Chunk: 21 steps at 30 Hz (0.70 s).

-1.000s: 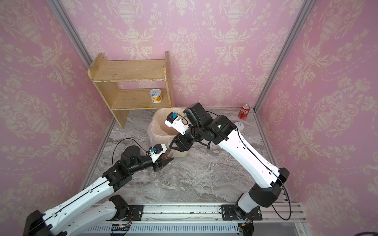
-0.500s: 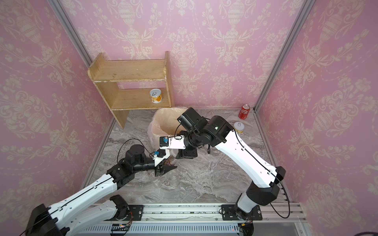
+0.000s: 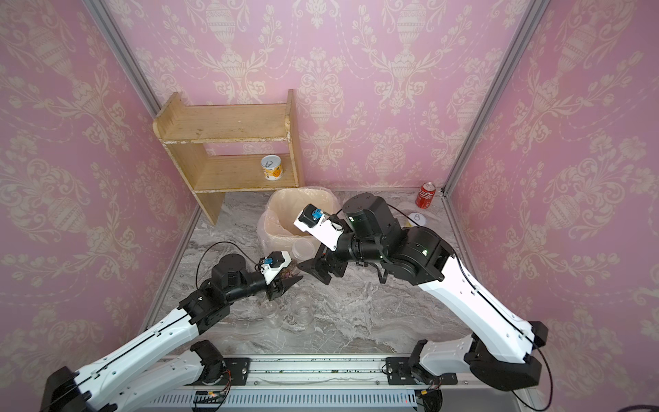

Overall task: Empty the moldy dried flower tea in the jars
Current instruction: Unscrew the lid from the jar.

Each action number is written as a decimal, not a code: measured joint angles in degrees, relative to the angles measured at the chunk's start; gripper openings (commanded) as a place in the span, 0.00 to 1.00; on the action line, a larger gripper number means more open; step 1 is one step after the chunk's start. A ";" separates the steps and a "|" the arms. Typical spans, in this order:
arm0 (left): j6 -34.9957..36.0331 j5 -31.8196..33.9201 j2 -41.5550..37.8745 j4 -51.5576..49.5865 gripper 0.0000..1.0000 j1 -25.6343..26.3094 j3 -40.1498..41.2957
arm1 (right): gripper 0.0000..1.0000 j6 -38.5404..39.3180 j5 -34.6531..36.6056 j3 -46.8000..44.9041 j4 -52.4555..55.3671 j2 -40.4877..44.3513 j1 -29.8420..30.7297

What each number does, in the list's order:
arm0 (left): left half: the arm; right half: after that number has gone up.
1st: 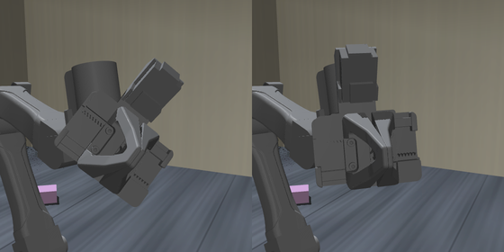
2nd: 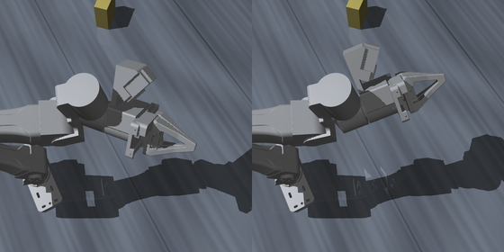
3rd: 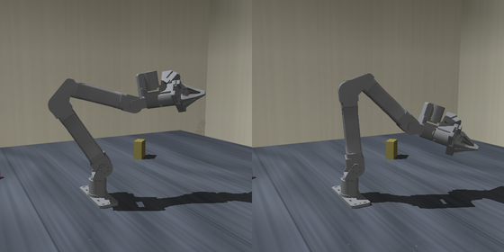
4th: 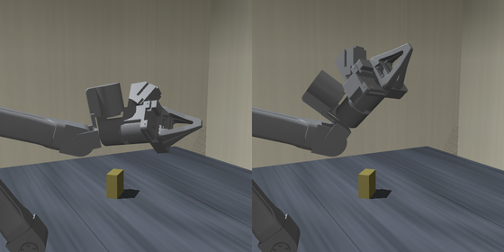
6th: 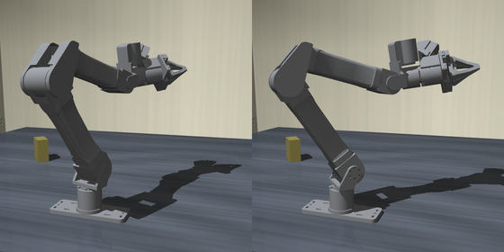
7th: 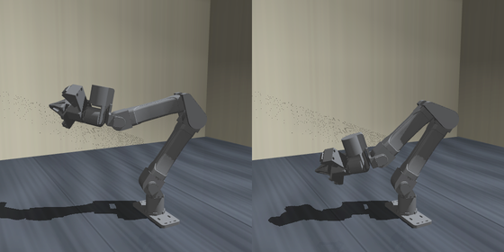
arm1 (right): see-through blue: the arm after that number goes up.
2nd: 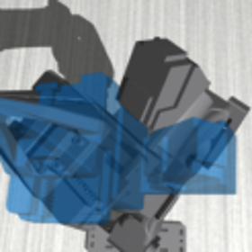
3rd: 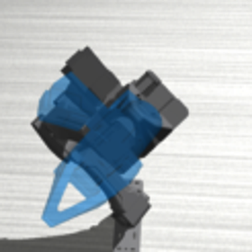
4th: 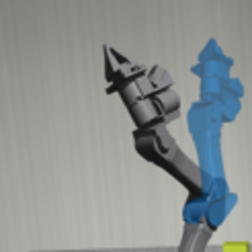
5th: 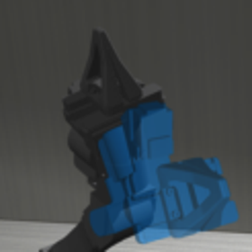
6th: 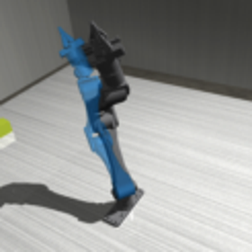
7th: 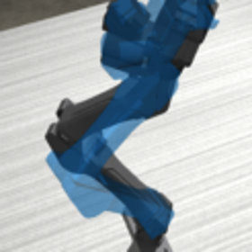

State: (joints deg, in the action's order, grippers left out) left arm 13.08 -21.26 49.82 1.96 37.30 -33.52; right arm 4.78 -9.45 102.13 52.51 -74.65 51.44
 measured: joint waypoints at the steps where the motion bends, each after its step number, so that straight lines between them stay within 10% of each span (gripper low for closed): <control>1: 0.15 0.68 -0.02 -0.04 0.24 0.00 0.00 | 0.98 -3.52 1.68 0.79 0.50 -0.31 -0.28; 9: 1.29 2.58 0.09 -1.95 0.23 0.00 -0.33 | 0.96 -21.35 0.76 2.05 3.17 -6.23 -2.99; 21: 1.44 2.58 0.11 -2.12 0.23 0.00 -0.35 | 0.81 -27.21 -3.23 7.63 8.92 -14.49 -3.19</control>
State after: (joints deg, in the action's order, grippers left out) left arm 14.52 -18.68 49.93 -0.16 37.30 -33.87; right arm -22.44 -12.69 109.75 61.43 -89.14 48.25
